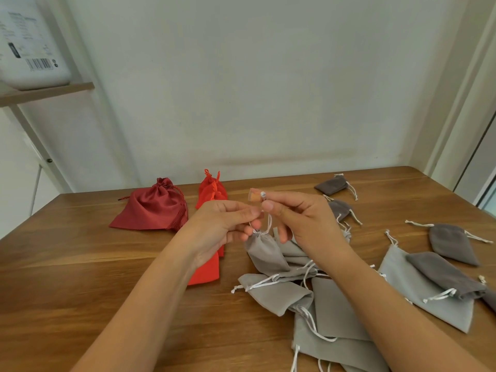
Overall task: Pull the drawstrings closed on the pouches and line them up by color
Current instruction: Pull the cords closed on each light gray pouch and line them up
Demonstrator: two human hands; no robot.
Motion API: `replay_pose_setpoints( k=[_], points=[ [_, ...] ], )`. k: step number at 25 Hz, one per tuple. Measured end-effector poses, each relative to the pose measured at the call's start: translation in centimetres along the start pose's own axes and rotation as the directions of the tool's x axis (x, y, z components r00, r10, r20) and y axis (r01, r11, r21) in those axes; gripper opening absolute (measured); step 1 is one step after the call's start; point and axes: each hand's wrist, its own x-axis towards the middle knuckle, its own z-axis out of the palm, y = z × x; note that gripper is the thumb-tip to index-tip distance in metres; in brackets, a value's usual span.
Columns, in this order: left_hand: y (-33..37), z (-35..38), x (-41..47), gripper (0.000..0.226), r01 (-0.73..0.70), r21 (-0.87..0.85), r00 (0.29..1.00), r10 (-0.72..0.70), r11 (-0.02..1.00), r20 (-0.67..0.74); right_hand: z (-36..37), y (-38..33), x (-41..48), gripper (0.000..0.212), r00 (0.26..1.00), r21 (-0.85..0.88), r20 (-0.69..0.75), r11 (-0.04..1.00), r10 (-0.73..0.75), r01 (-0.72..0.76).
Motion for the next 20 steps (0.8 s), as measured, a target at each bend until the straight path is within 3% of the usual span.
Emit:
replay_pose_setpoints(
  k=[1,4,9,13,17,20],
  points=[
    [0.1,0.2,-0.2,0.007,-0.022,0.079,1.0,0.021,0.997,0.004,0.1,0.2,-0.1,0.022,0.999,-0.068,-0.011,0.997,-0.035,0.034],
    [-0.4,0.6,-0.1,0.022,-0.15,0.415,0.988,0.149,0.898,0.035,-0.1,0.9,-0.4,0.024,0.972,-0.365,-0.027,0.908,-0.231,0.206],
    [-0.4,1.7,-0.7,0.01,-0.29,0.397,0.957,0.264,0.871,0.121,-0.8,1.0,0.1,0.028,0.907,-0.535,-0.04,0.775,-0.419,0.335],
    [-0.4,2.0,-0.6,0.011,-0.318,0.407,0.935,0.355,0.856,-0.016,-0.5,0.7,0.2,0.026,0.915,-0.54,-0.001,0.77,-0.403,0.339],
    [-0.1,1.8,-0.4,0.02,-0.311,0.37,0.92,0.375,0.876,-0.115,-0.7,0.6,0.2,0.039,0.979,-0.636,0.098,0.746,-0.18,0.2],
    [-0.3,1.1,0.0,0.021,-0.272,0.342,0.922,0.345,0.9,-0.174,-0.5,1.0,0.3,0.034,0.968,-0.668,0.179,0.7,-0.178,0.252]
  ],
)
